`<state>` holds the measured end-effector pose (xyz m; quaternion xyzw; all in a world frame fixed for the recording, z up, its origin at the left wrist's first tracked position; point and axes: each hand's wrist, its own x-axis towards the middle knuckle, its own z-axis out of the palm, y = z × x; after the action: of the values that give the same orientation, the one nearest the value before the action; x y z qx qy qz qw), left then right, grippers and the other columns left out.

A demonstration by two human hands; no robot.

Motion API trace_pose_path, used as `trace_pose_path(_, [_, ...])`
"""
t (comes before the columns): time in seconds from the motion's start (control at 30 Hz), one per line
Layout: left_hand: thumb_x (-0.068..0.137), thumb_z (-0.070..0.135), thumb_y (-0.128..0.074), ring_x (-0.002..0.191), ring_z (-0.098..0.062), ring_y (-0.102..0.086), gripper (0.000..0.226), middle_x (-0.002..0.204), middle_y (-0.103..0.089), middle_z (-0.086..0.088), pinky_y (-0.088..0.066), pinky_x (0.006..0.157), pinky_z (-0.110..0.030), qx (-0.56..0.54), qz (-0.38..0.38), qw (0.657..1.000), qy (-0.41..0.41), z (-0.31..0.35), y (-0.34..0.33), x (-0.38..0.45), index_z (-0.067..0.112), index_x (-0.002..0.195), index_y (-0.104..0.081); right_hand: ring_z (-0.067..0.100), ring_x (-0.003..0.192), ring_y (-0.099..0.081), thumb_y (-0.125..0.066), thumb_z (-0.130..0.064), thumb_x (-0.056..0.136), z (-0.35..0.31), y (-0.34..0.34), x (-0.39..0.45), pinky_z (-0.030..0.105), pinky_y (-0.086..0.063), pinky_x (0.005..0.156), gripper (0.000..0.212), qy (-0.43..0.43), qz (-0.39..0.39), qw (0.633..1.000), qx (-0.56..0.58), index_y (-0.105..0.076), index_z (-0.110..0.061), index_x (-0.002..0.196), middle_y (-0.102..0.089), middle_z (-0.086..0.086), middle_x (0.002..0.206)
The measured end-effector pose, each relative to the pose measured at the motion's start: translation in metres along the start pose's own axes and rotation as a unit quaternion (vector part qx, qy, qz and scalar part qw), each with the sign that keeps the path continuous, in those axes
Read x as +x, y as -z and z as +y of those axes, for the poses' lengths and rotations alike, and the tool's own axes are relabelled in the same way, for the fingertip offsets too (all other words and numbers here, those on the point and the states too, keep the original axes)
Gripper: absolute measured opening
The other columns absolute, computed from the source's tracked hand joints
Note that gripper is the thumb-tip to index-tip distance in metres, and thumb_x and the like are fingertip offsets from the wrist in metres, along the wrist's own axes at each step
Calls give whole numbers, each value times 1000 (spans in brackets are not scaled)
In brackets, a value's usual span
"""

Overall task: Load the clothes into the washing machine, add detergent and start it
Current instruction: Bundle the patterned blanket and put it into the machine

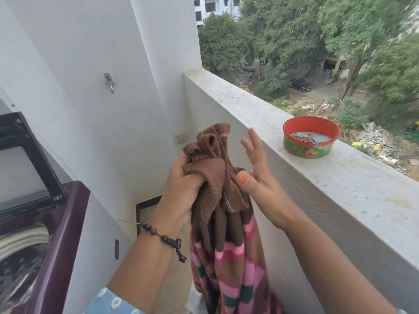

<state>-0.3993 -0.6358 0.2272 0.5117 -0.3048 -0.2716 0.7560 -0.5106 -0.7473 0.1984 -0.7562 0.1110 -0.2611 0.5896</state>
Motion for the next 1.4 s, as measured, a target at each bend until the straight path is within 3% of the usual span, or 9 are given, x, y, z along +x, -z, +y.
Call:
trace_pose_path(0.13, [80,-8,-60,83,-27,-70,25,89,-73,-14,-60,75,-40,-26,48,998,-32,8,-2,1,2,103,-66,1,139,-35,-81,-67,55,18,-34,-14,32,-32,115,126,-33,-99,994,-35,-15,-27,154,-34,-10,154])
trace_pose_path(0.33, [91,-14,-46,73,-12,-69,29,76,-73,1,-58,66,-26,-3,74,997,-3,11,4,-12,8,100,-63,1,114,-61,-84,2,68,30,-57,-9,15,-47,91,77,-3,14,999,34,-48,-6,136,-65,-11,122])
trace_pose_path(0.47, [86,-9,-61,107,-16,-67,51,112,-70,1,-54,86,-27,184,-42,982,2,27,42,-13,18,129,-52,-6,108,-61,-87,-7,67,30,-46,0,10,-47,87,73,-5,18,999,-36,-55,-19,131,-67,-23,113])
trace_pose_path(0.6, [74,16,-82,135,7,-32,121,151,-29,19,-30,99,-11,438,-98,893,27,63,79,-18,55,145,8,5,93,-66,-82,-21,67,30,-37,13,37,-55,82,59,0,15,977,-211,-56,-37,118,-70,-13,99])
trace_pose_path(0.8, [59,54,-85,146,-8,26,148,161,22,12,7,120,-53,662,-180,726,-35,59,59,-27,53,127,46,23,87,-59,-68,-31,74,1,-64,31,38,-51,70,52,54,-61,881,-466,-46,-34,121,-52,-6,93])
trace_pose_path(0.9, [62,55,-82,151,-17,-6,148,164,-7,1,4,117,-62,723,-170,667,-48,36,60,-18,45,128,50,22,86,-59,-68,-22,75,-18,-79,37,36,-51,68,74,84,-76,876,-468,-29,-26,138,-55,-2,100])
trace_pose_path(0.97, [68,45,-81,122,-19,-54,142,130,-56,4,-28,113,-50,700,-138,698,-56,31,72,-12,45,133,45,21,86,-60,-70,-19,75,-26,-82,38,38,-52,68,83,100,-67,883,-453,-21,-25,141,-58,-2,99])
trace_pose_path(1.07, [70,31,-77,74,-16,-63,129,80,-61,9,-52,75,-33,656,-117,742,-70,37,90,-10,52,142,28,16,88,-53,-72,-22,73,-33,-85,33,34,-48,73,95,97,-77,899,-420,-12,-29,147,-53,-7,95])
trace_pose_path(1.4, [58,17,-71,88,-6,-70,53,95,-76,9,-53,78,-21,309,-49,945,-95,60,138,-3,26,111,-69,-2,129,-47,-90,-17,64,5,-100,15,20,-40,105,122,-39,-102,990,-87,-8,-47,149,-48,-20,141])
